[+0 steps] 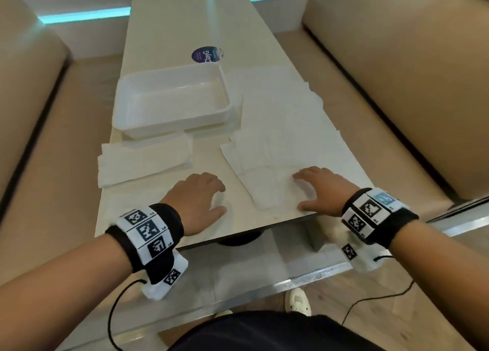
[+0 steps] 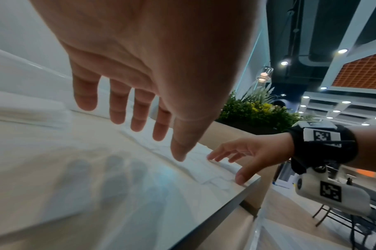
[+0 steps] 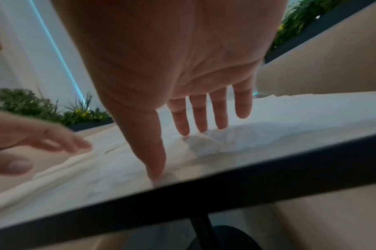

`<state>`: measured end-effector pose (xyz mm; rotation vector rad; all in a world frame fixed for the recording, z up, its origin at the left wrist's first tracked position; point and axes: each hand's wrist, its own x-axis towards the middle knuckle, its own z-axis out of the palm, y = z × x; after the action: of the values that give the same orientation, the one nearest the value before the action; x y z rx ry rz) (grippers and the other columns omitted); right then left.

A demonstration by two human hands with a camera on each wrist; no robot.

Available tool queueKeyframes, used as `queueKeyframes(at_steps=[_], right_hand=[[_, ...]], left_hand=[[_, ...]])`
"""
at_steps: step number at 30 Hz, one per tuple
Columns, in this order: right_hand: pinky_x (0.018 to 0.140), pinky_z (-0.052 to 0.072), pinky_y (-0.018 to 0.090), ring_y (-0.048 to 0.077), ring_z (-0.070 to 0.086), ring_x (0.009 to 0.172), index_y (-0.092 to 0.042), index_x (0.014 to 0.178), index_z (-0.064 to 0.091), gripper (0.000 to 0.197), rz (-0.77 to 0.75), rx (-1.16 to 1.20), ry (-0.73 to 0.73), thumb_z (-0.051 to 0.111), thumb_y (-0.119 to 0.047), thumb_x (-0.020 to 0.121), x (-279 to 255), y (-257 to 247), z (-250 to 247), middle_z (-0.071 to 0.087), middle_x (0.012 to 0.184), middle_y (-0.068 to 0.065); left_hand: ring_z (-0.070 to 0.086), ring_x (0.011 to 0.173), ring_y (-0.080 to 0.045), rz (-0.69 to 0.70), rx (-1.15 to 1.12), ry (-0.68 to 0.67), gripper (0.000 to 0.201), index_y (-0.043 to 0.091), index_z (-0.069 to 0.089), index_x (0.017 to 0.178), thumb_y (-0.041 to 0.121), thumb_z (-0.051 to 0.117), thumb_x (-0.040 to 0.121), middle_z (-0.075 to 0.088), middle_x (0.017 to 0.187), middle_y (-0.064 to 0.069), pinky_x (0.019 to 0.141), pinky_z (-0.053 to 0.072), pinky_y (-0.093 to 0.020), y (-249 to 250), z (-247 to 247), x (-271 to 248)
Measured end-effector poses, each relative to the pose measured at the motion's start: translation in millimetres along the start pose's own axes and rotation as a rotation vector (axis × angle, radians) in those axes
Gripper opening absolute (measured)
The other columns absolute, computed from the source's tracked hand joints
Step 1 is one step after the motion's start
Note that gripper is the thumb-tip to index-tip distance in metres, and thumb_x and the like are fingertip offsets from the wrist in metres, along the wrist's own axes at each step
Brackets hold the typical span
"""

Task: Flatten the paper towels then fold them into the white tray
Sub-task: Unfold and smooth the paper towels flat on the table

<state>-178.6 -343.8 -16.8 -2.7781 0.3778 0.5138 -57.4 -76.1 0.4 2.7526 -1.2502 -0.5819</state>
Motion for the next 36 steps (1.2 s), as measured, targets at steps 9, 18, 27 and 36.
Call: queueKeyframes(at_steps=[9,18,27,36], right_hand=[[0.097,0.040,0.033,0.017,0.047,0.118,-0.026,0.115,0.054,0.029,-0.318,-0.115,0.038,0.056,-0.036,0.088,-6.5,32.6,3.4,0.049,0.136,-0.007],[0.098,0.043,0.035,0.016,0.038,0.129,-0.025,0.124,0.051,0.043,-0.514,-0.059,-0.060,0.063,-0.033,0.084,-0.9,70.7,1.2,0.041,0.144,-0.007],[0.086,0.046,0.034,0.020,0.060,0.096,-0.020,0.100,0.063,0.016,-0.553,0.116,-0.039,0.050,-0.027,0.094,4.5,95.6,-10.3,0.066,0.104,-0.002],[0.068,0.049,0.034,0.021,0.058,0.075,-0.023,0.104,0.056,0.016,-0.419,0.192,0.248,0.047,-0.034,0.097,30.3,89.6,-64.6,0.061,0.082,-0.009]], left_hand=[[0.009,0.147,-0.012,0.110,-0.147,-0.068,0.060,0.032,0.029,0.149,0.043,0.052,0.094,0.016,0.160,0.008,0.117,0.011,-0.029,95.1,20.3,64.0],[0.009,0.146,-0.015,-0.006,-0.087,-0.124,0.073,0.036,0.027,0.149,0.052,0.062,0.086,0.010,0.161,0.007,0.119,0.013,-0.034,118.1,39.1,65.4],[0.025,0.141,-0.017,-0.059,-0.075,-0.071,0.065,0.038,0.041,0.142,0.059,0.061,0.083,0.025,0.157,0.006,0.115,0.021,-0.034,135.6,38.0,64.8],[0.058,0.096,-0.010,-0.238,-0.508,0.153,0.024,0.024,0.064,0.108,0.041,0.061,0.090,0.066,0.104,0.010,0.079,0.040,-0.023,119.1,16.5,90.4]])
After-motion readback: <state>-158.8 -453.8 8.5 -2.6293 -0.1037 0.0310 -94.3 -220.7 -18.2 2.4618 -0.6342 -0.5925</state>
